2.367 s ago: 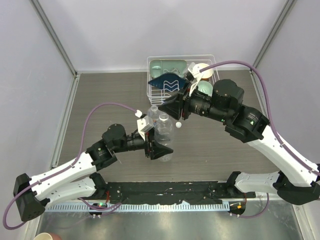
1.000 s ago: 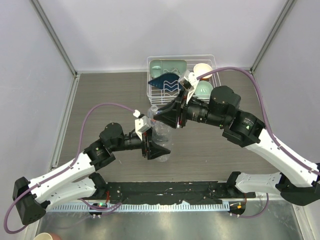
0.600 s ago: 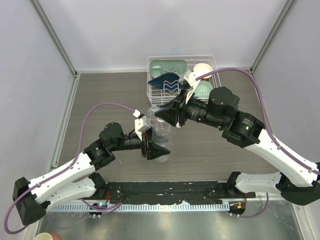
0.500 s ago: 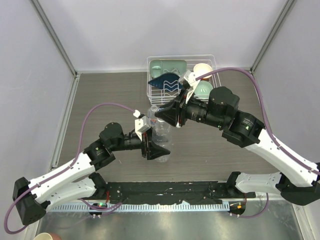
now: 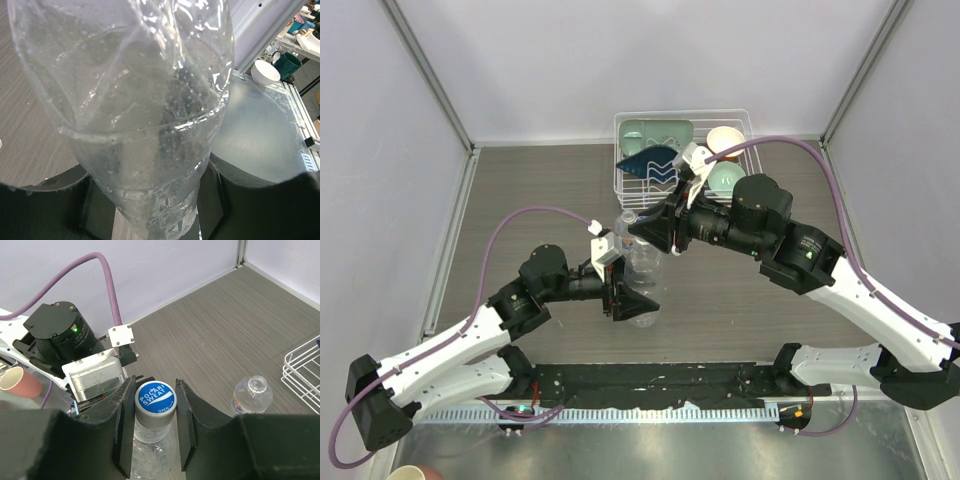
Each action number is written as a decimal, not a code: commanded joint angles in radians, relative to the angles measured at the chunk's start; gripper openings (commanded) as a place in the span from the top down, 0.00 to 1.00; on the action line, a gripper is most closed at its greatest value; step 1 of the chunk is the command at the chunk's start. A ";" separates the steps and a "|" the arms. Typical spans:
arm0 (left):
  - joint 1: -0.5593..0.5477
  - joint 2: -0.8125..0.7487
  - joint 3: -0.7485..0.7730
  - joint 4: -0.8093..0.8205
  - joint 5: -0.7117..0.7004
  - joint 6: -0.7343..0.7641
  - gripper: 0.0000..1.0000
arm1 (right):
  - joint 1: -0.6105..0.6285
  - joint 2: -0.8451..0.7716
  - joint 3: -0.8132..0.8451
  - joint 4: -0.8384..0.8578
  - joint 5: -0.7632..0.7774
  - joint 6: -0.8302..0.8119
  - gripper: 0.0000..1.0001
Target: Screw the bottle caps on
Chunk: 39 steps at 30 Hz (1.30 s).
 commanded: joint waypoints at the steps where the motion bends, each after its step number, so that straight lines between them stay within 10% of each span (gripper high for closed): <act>1: 0.020 -0.038 0.019 0.124 0.013 0.010 1.00 | 0.006 -0.003 -0.030 -0.093 0.044 -0.049 0.96; 17: 0.040 -0.050 0.026 0.136 0.009 0.005 1.00 | 0.005 -0.002 -0.017 -0.170 0.048 -0.069 0.96; 27: 0.058 -0.042 0.061 0.191 -0.077 0.066 1.00 | 0.005 -0.019 -0.218 0.126 -0.033 0.101 0.96; 39: 0.075 -0.042 0.046 0.219 -0.046 0.249 1.00 | 0.019 -0.013 -0.146 -0.027 -0.013 0.054 0.98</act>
